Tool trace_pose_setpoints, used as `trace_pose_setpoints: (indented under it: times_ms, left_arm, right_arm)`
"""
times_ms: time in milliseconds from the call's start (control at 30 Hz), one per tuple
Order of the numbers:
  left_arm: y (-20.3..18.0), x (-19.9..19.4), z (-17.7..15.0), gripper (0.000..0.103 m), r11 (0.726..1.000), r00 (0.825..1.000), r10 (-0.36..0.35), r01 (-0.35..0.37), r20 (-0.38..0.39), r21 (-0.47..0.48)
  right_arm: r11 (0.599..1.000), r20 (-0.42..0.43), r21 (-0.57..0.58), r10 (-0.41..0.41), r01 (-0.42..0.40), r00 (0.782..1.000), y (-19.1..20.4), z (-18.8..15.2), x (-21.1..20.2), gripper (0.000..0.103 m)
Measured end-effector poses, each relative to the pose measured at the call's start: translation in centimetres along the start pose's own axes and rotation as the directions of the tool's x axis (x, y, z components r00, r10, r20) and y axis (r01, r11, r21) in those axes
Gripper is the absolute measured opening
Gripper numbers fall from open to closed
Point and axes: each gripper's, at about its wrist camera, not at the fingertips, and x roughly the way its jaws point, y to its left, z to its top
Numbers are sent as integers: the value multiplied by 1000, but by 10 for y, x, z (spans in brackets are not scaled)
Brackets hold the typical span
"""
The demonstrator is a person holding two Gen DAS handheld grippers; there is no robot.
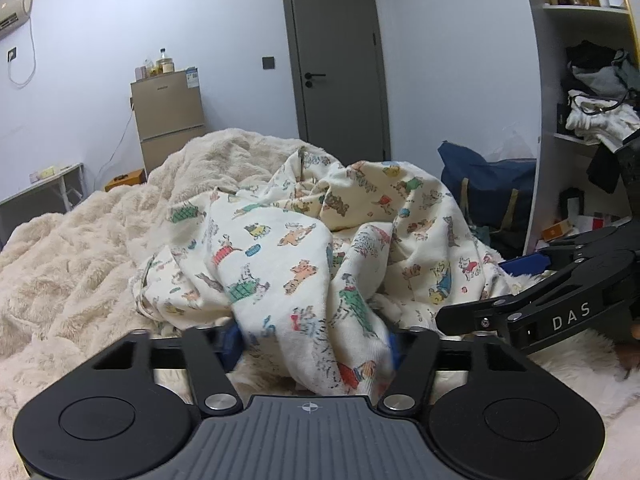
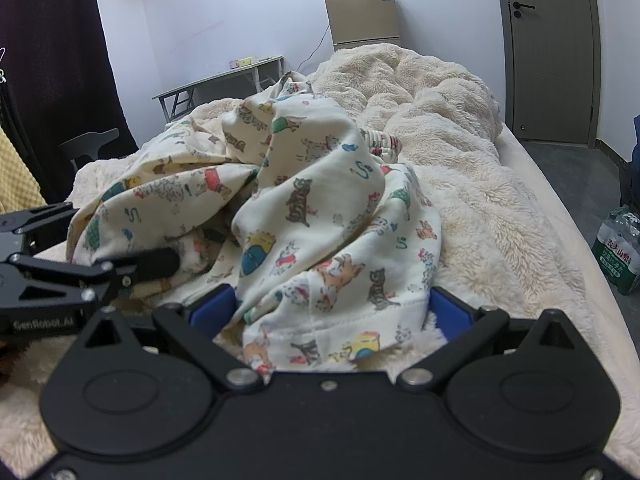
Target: Organize soft objects
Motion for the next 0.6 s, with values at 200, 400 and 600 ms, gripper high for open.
trace_pose_setpoints:
  times_ms: [200,400,600]
  left_arm:
    - [16,-22,32,26,982,980,144,-159,139,99]
    - [51,-37,44,28,960,938,277,-277,206,-33]
    - [33,3,3,58,974,975,222,-223,33,49]
  right_arm:
    - [1000,0,-6,-3,3,1000,1,-1,0,103]
    - [1000,0,-10,-5,5,1000,1,-2,0,103]
    - [1000,-1,-10,-4,4,1000,1,-1,-2,103]
